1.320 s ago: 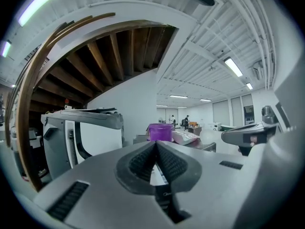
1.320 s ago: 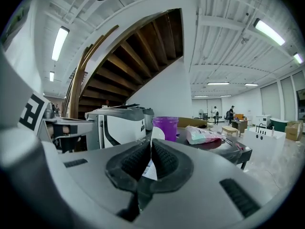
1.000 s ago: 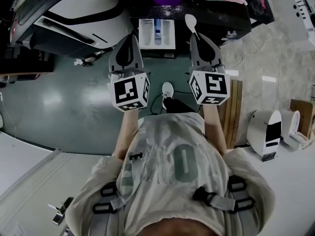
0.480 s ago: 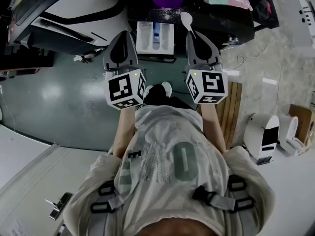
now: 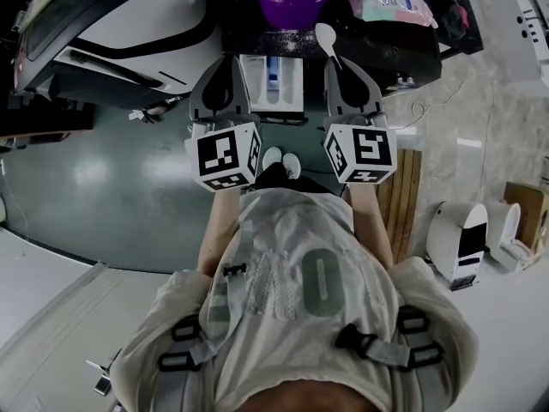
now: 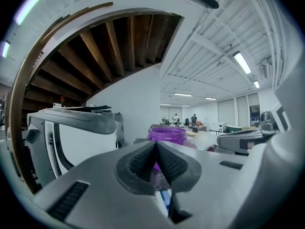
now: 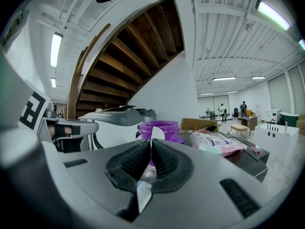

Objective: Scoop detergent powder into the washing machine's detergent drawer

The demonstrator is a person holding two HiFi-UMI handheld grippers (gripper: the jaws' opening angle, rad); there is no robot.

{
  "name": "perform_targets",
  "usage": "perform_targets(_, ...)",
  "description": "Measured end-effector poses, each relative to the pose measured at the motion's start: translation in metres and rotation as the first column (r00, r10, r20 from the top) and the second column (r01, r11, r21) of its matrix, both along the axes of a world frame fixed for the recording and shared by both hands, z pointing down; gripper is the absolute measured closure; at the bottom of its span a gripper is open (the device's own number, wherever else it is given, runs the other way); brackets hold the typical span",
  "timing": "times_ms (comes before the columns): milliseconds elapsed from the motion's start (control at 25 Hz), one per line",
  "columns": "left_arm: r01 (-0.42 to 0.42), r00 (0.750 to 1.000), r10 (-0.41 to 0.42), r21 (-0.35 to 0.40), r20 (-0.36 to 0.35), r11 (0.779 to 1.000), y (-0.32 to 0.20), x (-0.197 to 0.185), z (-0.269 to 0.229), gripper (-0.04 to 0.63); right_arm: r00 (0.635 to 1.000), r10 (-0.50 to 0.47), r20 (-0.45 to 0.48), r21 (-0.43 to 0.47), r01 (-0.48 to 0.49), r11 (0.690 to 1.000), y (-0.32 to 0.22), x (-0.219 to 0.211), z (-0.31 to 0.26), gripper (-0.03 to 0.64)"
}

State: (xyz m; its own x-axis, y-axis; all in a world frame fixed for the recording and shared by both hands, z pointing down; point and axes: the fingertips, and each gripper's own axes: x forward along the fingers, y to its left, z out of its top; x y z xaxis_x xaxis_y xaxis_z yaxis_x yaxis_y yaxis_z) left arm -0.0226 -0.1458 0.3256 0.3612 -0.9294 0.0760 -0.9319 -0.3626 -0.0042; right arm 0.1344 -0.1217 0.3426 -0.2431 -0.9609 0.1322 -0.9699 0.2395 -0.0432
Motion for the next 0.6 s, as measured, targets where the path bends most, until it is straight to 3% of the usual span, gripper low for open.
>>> perform_targets(600,-0.069,0.998,0.069,0.028,-0.014,0.997,-0.098,0.015,-0.028,0.575,0.996,0.092,-0.015,0.063,-0.091,0.994,-0.079,0.021,-0.040,0.607)
